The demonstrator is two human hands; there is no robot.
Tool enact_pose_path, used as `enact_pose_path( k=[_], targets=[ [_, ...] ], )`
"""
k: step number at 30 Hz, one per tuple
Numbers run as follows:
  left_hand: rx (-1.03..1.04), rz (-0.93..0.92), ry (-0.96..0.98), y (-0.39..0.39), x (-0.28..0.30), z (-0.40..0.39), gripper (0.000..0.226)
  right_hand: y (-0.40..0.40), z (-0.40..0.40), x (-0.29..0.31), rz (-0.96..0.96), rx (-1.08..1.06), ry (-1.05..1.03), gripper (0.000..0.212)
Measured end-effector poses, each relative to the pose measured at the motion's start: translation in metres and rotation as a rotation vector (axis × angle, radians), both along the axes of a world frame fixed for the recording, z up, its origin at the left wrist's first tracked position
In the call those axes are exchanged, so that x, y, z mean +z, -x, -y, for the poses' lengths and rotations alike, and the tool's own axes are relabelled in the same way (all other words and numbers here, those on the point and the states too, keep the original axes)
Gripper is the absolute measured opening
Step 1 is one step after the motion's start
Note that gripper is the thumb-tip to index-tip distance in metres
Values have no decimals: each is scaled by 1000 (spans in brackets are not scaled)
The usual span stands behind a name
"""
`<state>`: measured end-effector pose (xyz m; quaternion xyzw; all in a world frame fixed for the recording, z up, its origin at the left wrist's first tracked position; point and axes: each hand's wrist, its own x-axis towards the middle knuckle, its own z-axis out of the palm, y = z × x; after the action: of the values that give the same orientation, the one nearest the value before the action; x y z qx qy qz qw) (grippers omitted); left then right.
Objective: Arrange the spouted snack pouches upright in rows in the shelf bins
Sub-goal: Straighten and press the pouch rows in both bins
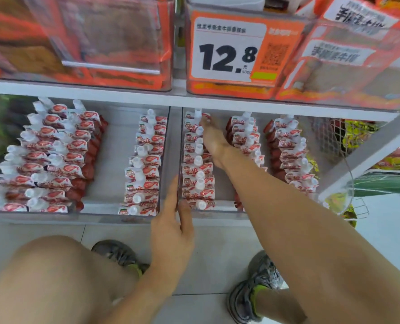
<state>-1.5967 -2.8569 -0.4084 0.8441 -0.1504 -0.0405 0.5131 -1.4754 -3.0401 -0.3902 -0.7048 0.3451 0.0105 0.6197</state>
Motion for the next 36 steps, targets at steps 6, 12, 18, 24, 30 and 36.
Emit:
enact_pose_path(
  k=[6, 12, 18, 24, 30, 36],
  targets=[
    [-39, -74, 106, 2, 3, 3, 53, 6, -4, 13, 42, 125, -21, 51],
    [-4, -68, 131, 1, 6, 10, 53, 58, -11, 16, -51, 146, -36, 66],
    [32, -25, 81, 1, 4, 13, 55, 67, -19, -1, -24, 147, -341, 67],
    [91, -4, 61, 3, 10, 19, 57, 77, -26, 3, -97, 152, -420, 80],
    [108, 30, 32, 1, 15, 18, 56, 83, -29, 27, -104, 134, -437, 65],
    [133, 43, 12, 1, 14, 21, 52, 86, -32, 32, -89, 130, -552, 73]
  ],
)
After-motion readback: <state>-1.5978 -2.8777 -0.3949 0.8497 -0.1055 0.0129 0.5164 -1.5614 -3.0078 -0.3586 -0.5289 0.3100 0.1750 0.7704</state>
